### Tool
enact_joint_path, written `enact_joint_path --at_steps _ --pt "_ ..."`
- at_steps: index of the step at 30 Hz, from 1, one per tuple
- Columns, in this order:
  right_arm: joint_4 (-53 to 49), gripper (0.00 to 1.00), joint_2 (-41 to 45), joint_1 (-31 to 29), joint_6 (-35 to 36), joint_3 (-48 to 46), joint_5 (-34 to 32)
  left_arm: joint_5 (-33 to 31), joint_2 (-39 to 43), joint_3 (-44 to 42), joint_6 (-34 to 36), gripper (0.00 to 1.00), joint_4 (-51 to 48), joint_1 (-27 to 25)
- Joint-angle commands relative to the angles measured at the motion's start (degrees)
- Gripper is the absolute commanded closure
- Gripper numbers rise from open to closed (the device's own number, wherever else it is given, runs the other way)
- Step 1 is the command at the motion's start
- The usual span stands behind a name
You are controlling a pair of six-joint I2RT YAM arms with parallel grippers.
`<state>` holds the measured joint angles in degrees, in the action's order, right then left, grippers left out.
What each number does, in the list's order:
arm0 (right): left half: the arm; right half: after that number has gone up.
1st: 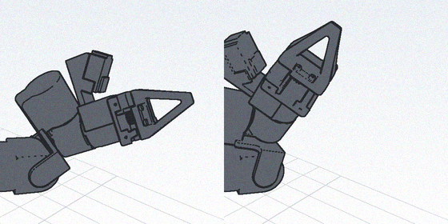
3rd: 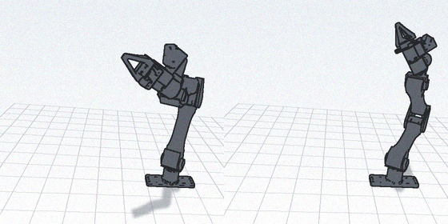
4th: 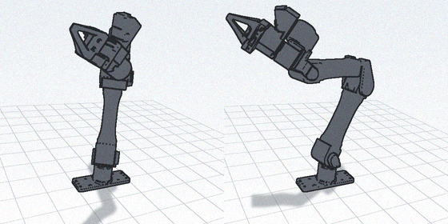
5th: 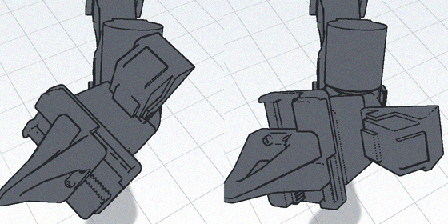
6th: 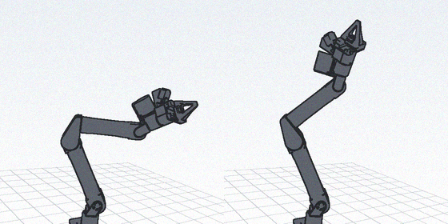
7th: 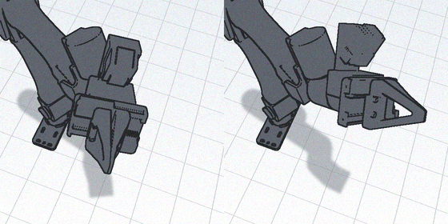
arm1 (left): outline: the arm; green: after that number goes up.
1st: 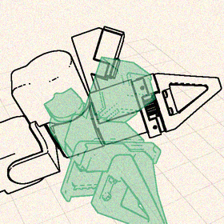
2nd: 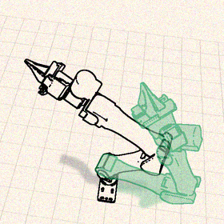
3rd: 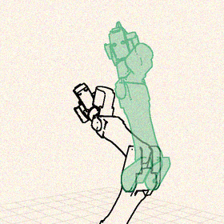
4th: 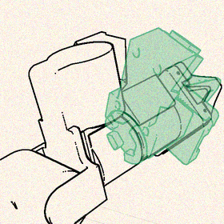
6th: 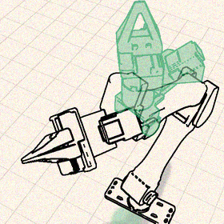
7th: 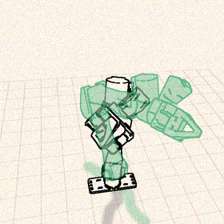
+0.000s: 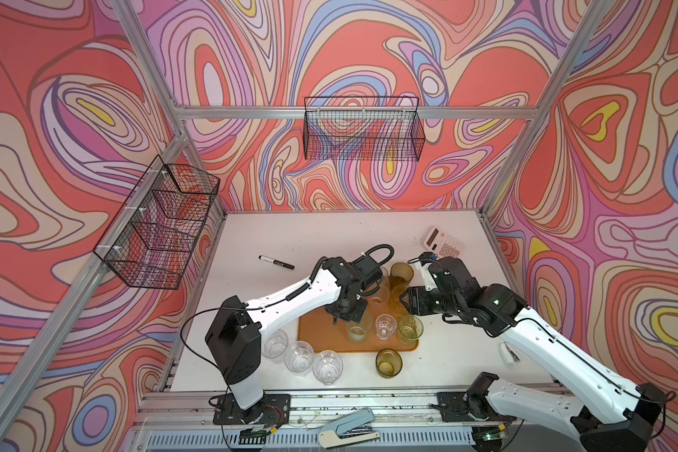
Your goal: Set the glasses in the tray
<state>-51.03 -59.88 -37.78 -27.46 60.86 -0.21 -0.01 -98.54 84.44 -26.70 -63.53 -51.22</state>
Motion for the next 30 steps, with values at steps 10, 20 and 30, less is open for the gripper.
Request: enact_joint_path --at_steps 10,20,30 --pt "-0.33 0.32 0.22 0.26 1.06 0.58 -1.00 0.00 -1.65 1.69 0.77 1.00 -0.20 0.55" --pt "-0.11 0.32 0.46 0.25 1.03 0.05 -1.02 -0.12 -2.44 1.25 0.77 0.99 0.42 0.52" --pt "-0.09 0.32 0.72 0.25 0.92 -0.21 -1.11 -0.45 -1.57 0.72 0.24 0.85 0.17 0.57"
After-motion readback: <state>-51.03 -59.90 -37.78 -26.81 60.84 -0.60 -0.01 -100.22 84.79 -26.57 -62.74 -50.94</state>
